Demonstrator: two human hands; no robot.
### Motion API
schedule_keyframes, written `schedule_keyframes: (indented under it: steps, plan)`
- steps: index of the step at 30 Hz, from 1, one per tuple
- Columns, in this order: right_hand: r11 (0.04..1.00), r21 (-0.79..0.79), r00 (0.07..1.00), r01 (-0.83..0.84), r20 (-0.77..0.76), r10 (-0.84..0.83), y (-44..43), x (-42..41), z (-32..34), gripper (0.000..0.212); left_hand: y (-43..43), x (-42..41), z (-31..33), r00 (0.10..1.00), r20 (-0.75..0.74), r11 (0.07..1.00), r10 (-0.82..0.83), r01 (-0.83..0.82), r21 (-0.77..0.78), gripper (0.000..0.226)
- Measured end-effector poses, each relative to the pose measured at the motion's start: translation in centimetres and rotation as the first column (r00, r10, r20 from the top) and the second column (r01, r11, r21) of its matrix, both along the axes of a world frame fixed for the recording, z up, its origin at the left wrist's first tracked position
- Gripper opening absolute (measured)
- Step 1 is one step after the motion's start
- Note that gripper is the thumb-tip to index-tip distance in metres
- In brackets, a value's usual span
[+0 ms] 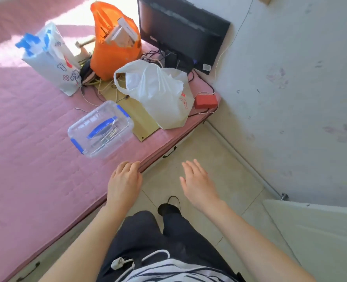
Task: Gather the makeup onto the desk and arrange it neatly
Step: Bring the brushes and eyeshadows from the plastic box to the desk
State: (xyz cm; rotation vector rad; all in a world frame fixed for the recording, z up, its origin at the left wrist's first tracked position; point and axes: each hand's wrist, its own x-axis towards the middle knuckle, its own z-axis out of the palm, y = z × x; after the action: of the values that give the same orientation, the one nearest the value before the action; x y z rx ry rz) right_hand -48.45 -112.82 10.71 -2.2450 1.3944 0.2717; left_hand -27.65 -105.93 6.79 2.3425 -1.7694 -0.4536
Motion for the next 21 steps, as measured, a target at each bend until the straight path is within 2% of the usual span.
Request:
schedule_keyframes:
  steps: [7, 12, 16, 21]
  plan:
    - [0.967, -0.013, 0.968, -0.253, -0.003, 0.253, -6.2, 3.0, -1.2, 0.053, -0.2, 0.4, -0.5, 0.971, -0.02, 0.97, 0.239, -0.238, 0.036, 0.032]
    - [0.927, -0.023, 0.927, -0.374, -0.016, 0.374, -9.4, 7.3, -2.6, 0.052, 0.6, 2.0, -1.0, 0.936, -0.022, 0.935, 0.352, -0.351, 0.037, 0.032]
    - [0.915, -0.021, 0.915, -0.403, -0.013, 0.403, -11.4, 11.2, -3.3, 0.052, 0.7, 4.9, -1.8, 0.893, -0.019, 0.892, 0.449, -0.446, 0.072, 0.034]
    - [0.91, -0.012, 0.91, -0.415, -0.016, 0.415, -13.3, 16.0, -3.5, 0.05, 0.2, 9.4, -2.6, 0.87, -0.026, 0.868, 0.492, -0.487, 0.101, 0.034]
